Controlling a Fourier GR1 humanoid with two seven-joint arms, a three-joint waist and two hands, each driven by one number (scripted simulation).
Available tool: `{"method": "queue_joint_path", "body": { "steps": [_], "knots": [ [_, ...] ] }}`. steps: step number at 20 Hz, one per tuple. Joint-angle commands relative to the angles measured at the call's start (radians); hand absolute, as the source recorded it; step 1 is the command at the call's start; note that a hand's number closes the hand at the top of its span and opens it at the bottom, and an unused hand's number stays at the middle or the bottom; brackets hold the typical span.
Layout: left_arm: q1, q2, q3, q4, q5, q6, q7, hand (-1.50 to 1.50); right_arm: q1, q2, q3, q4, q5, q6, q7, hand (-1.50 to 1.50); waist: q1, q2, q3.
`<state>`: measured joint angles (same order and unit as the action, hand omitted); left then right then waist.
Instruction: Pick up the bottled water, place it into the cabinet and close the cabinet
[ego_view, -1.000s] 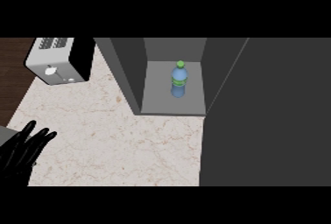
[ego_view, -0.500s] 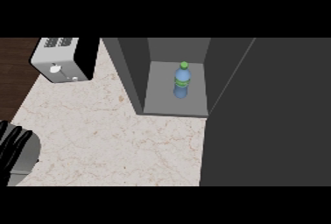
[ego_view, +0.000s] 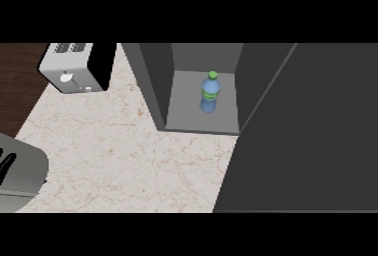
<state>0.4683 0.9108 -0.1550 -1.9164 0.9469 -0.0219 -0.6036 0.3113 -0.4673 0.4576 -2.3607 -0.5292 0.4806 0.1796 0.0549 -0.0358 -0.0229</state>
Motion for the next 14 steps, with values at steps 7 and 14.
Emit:
{"method": "queue_joint_path", "body": {
  "steps": [7,14],
  "knots": [
    [0.057,0.053,0.079,0.006,0.042,-0.103,-0.017,-1.5,-0.263,0.142,0.155,-0.067,0.146,-0.227,0.209,1.5,0.038,0.006,0.001],
    [0.092,0.064,0.143,0.043,0.061,-0.164,-0.052,-1.5,-0.419,0.306,0.229,0.016,0.193,-0.35,0.309,1.5,0.04,0.013,0.005]
  ]
}}
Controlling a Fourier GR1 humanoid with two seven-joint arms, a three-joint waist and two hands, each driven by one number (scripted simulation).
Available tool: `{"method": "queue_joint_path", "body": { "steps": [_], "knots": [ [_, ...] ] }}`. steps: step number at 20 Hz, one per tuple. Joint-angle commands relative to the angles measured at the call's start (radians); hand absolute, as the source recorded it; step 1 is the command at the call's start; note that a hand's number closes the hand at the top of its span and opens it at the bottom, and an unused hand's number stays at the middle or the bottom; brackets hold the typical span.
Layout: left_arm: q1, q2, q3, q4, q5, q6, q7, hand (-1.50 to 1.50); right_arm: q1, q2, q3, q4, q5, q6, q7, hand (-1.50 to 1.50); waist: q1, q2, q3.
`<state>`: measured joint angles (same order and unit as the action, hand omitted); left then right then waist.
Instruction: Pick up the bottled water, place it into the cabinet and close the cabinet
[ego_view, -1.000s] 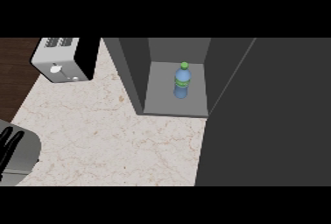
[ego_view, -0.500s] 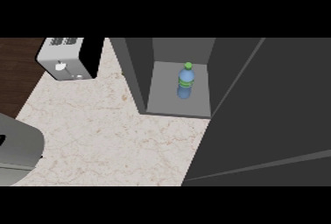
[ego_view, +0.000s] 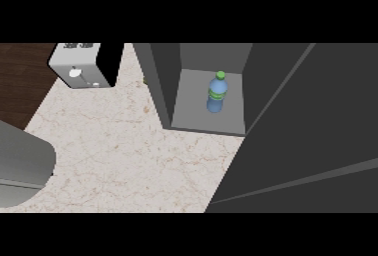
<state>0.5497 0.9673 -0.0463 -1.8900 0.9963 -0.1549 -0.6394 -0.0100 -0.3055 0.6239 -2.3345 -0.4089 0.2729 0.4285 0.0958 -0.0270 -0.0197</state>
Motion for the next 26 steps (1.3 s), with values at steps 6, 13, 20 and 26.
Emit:
{"method": "queue_joint_path", "body": {
  "steps": [6,13,20,26],
  "knots": [
    [0.039,0.029,0.071,0.037,0.026,-0.1,-0.026,-1.5,-0.211,0.253,0.094,0.099,0.055,-0.156,0.159,1.5,0.029,0.025,0.004],
    [0.069,0.046,0.124,0.056,0.047,-0.157,-0.035,-1.5,-0.361,0.295,0.095,0.2,-0.139,-0.042,0.27,1.5,0.058,0.032,0.009],
    [0.144,0.022,0.153,0.073,0.035,-0.222,-0.062,-1.5,-0.629,0.3,-0.075,0.469,-0.312,-0.11,0.293,1.5,0.028,0.031,0.015],
    [0.263,-0.022,0.241,0.111,0.008,-0.336,-0.117,-1.5,-0.775,0.304,-0.173,0.681,-0.45,-0.208,0.254,1.5,-0.017,0.026,0.019]
  ]
}}
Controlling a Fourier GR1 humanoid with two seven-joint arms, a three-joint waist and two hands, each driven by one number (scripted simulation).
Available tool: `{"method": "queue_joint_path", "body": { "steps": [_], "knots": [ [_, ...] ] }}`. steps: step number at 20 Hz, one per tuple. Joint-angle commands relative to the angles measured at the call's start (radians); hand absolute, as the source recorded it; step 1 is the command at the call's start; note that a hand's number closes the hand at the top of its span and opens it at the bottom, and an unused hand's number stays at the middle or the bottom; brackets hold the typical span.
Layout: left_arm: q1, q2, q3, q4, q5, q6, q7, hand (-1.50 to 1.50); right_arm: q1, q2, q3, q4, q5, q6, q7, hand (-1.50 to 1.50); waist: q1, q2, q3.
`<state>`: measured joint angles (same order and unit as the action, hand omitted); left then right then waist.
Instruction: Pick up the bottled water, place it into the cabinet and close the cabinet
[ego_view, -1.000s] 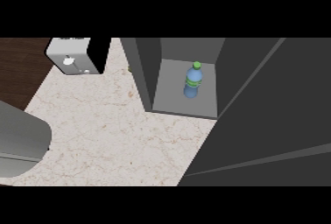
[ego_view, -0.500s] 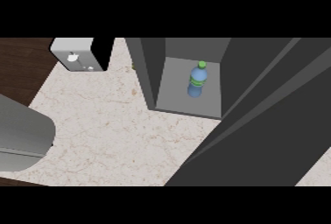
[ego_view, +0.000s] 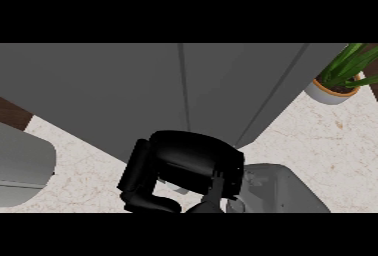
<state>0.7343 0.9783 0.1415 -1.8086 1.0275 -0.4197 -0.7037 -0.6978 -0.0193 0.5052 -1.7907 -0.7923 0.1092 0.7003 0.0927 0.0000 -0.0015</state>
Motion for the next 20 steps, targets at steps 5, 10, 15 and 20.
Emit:
{"method": "queue_joint_path", "body": {
  "steps": [5,10,15,20],
  "knots": [
    [0.084,-0.078,0.107,0.038,-0.004,-0.068,-0.005,-1.5,-0.166,0.019,-0.148,0.308,-0.105,0.032,-0.025,1.5,-0.053,0.002,0.001],
    [0.12,-0.121,0.168,0.007,-0.026,-0.11,0.02,-1.5,-0.13,-0.015,-0.222,0.429,-0.073,0.134,-0.099,1.5,-0.061,0.002,0.002],
    [0.078,-0.159,0.167,-0.005,-0.027,-0.074,0.084,-1.5,-0.252,-0.021,-0.306,0.576,0.011,0.166,-0.203,1.5,-0.067,0.005,0.002],
    [0.051,-0.154,0.198,0.012,0.006,-0.123,0.123,-1.5,-0.268,-0.054,-0.337,0.67,0.105,0.263,-0.343,1.5,-0.065,0.008,0.002]
  ]
}}
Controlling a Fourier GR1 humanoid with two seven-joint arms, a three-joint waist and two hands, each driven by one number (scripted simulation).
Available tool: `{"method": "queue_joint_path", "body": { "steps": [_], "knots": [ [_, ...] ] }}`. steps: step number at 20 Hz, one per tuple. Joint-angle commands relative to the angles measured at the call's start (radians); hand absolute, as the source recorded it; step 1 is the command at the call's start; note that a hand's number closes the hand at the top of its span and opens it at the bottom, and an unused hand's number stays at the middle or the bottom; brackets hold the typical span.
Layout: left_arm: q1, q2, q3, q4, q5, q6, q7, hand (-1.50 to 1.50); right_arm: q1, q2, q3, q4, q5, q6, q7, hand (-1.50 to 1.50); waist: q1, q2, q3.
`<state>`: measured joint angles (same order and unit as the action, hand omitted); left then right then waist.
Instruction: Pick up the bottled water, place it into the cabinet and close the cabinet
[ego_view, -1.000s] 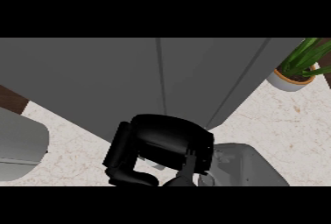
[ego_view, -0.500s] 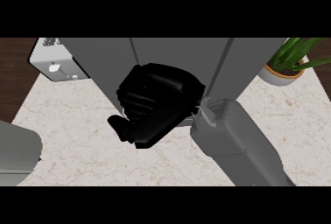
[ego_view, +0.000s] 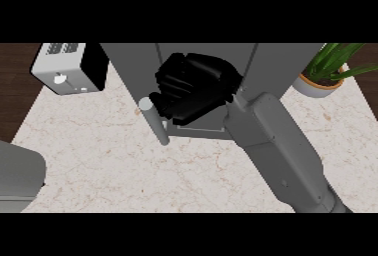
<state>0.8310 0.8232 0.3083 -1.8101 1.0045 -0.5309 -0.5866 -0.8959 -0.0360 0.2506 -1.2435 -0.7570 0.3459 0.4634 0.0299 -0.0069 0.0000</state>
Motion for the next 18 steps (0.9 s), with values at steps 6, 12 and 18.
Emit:
{"method": "queue_joint_path", "body": {
  "steps": [6,12,18],
  "knots": [
    [-0.04,-0.049,0.04,0.031,-0.027,-0.033,0.01,-1.5,-0.183,-0.021,-0.139,0.127,0.107,-0.061,-0.131,-1.5,0.001,0.011,-0.002],
    [-0.022,-0.069,0.04,-0.007,-0.034,-0.036,0.031,-1.5,-0.221,-0.034,-0.147,0.141,0.195,-0.133,-0.179,-1.5,0.008,0.011,-0.002],
    [-0.095,-0.05,0.025,-0.026,-0.038,0.003,0.076,-1.5,-0.26,-0.045,-0.158,0.164,0.191,-0.13,-0.179,-1.5,-0.008,0.022,-0.001]
  ]
}}
